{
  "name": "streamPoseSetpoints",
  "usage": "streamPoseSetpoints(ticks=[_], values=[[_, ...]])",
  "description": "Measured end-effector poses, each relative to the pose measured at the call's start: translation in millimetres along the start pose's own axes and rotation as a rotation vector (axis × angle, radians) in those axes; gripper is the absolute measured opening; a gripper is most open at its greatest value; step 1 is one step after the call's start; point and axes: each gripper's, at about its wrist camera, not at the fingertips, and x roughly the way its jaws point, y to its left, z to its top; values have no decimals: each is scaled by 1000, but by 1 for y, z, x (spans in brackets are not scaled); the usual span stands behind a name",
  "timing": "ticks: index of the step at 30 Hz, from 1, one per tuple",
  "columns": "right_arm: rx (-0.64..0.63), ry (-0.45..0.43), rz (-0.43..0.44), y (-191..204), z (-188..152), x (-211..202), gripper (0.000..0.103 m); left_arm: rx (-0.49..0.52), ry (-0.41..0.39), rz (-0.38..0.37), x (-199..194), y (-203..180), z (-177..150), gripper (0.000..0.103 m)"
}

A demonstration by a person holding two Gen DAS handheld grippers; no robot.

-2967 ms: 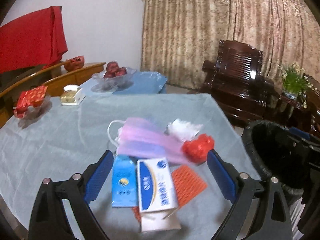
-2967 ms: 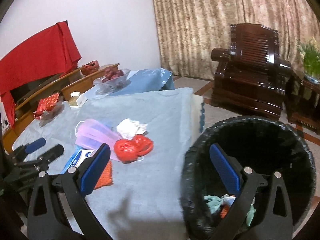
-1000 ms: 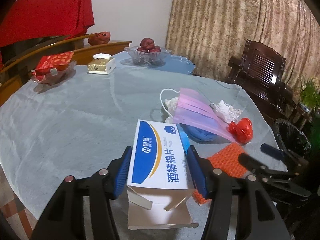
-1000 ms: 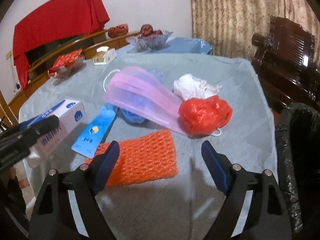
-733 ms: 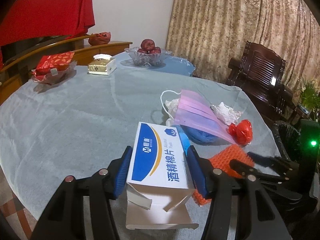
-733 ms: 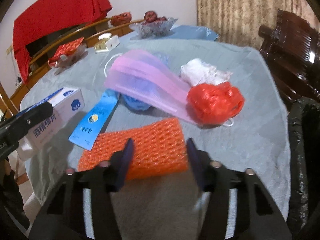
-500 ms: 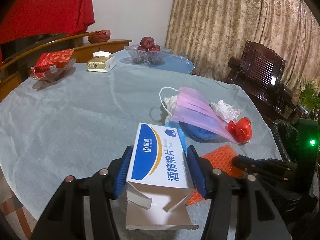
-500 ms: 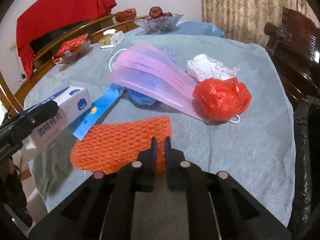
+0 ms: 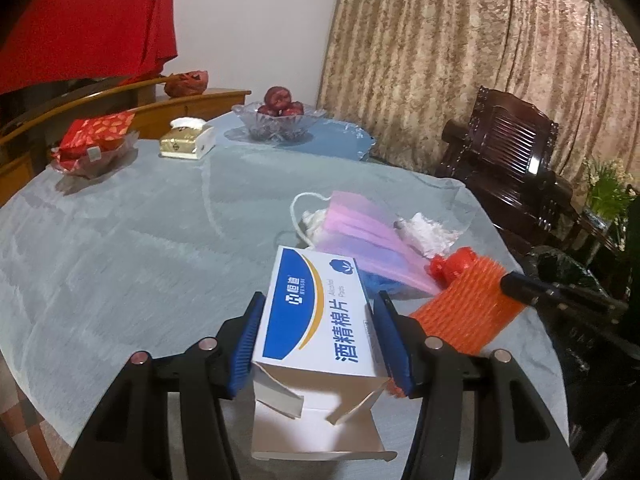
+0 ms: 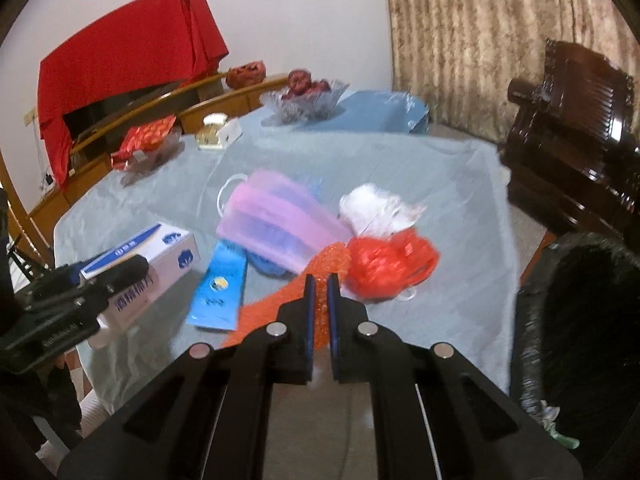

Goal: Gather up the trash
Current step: 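Grasp the orange mesh net with the right gripper while the left gripper holds the box, then move both grippers over the bin and release the box and net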

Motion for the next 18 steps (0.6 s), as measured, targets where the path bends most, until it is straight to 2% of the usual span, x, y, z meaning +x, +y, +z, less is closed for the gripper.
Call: streamPoseSetpoints(ticks=[10, 18], values=[[14, -115, -56, -33, 21, -51, 5, 45, -40, -72, -8, -40, 18, 55], [55, -175, -134, -70, 23, -88, 5, 98, -73, -153, -10, -88, 33, 55]])
